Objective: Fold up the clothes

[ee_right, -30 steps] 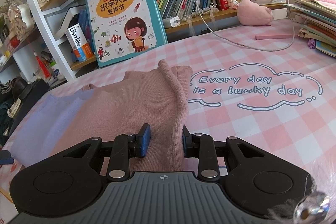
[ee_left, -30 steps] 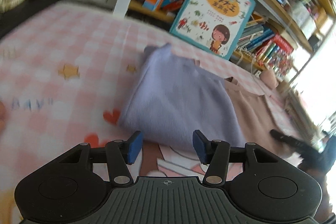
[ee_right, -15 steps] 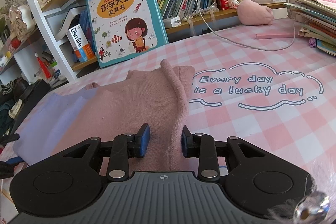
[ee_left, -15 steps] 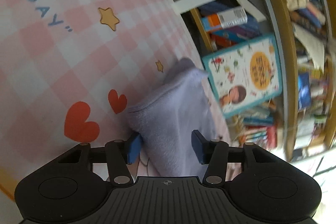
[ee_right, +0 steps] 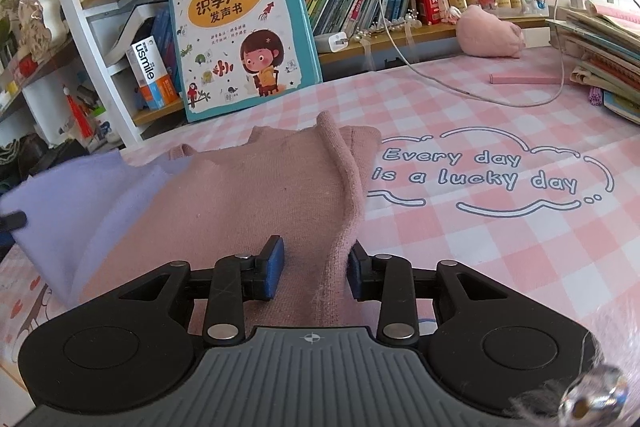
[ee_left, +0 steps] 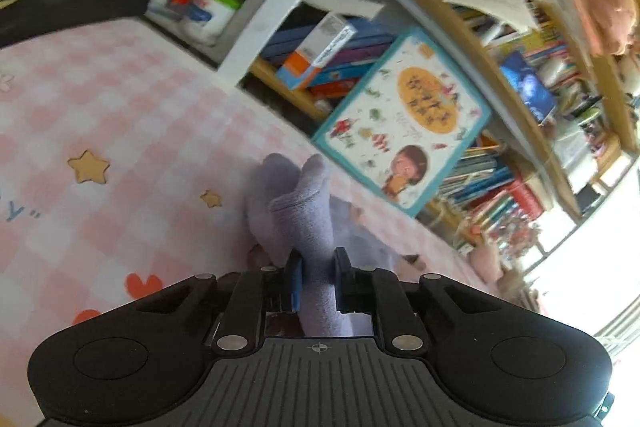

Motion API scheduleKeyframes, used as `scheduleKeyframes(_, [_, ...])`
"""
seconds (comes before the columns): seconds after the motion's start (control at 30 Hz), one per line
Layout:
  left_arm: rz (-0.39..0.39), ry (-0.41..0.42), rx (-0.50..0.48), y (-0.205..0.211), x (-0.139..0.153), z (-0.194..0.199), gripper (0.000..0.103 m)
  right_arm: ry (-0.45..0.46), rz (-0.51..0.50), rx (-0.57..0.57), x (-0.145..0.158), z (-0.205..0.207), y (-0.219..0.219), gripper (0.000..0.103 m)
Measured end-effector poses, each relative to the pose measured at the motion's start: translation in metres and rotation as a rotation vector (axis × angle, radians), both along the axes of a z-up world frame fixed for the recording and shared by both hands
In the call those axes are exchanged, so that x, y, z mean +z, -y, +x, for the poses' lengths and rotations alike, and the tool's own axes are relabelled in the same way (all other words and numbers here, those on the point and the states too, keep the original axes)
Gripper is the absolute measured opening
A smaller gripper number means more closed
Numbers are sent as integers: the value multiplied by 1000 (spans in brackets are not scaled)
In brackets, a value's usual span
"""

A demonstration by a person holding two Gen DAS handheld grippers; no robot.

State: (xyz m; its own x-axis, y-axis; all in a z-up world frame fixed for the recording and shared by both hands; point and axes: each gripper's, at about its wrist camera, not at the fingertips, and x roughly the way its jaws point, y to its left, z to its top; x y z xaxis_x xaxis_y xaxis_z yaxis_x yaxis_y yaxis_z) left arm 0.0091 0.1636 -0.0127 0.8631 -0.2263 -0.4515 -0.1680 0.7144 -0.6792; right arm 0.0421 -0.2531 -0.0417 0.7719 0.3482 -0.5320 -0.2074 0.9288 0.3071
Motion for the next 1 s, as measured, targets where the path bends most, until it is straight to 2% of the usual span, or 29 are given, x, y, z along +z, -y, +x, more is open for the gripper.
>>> scheduleKeyframes(0.03, [-21,-8,4,-4,-2,1,15,0,0,0,0,0,1,32])
scheduleKeyframes(0.1, [-151,-50,39,-19,-16,2,20,-1,0,1,0,1,2,32])
scheduleKeyframes(0.17, [-210,-70,58,-26,-27,2,21,-1,2,0,0,1,2,32])
scheduleKeyframes(0.3, [-227,-91,78,-25,-36,9,28,-3,7,0,0,0,3,32])
scheduleKeyframes(0.4, [-248,-91,81,-25,-40,15,28,-2,3,0,0,1,4,32])
scheduleKeyframes(0.53, [-232,-84,71,-24,-39,21,25,-3,4,-2,0,1,2,32])
scheduleKeyframes(0.6, [-190,-69,67,-23,-35,19,13,-1,-2,-1,0,3,-1,33])
scheduleKeyframes(0.63, [-166,-60,65,-22,-33,18,12,0,-7,1,0,4,-3,33])
scheduleKeyframes(0.7, [-88,-9,62,-18,-21,10,11,-2,-10,7,0,6,-7,33])
scheduleKeyframes(0.77, [30,43,62,-10,-5,1,11,-7,-8,26,0,9,-14,33])
scheduleKeyframes(0.83, [122,63,68,-7,6,-7,11,-10,-10,48,1,12,-24,33])
scheduleKeyframes(0.9, [106,47,89,-17,4,-12,11,-7,-18,67,1,14,-36,34])
scheduleKeyframes(1.0, [5,-12,113,-39,-11,-12,12,5,-19,54,-1,16,-51,34])
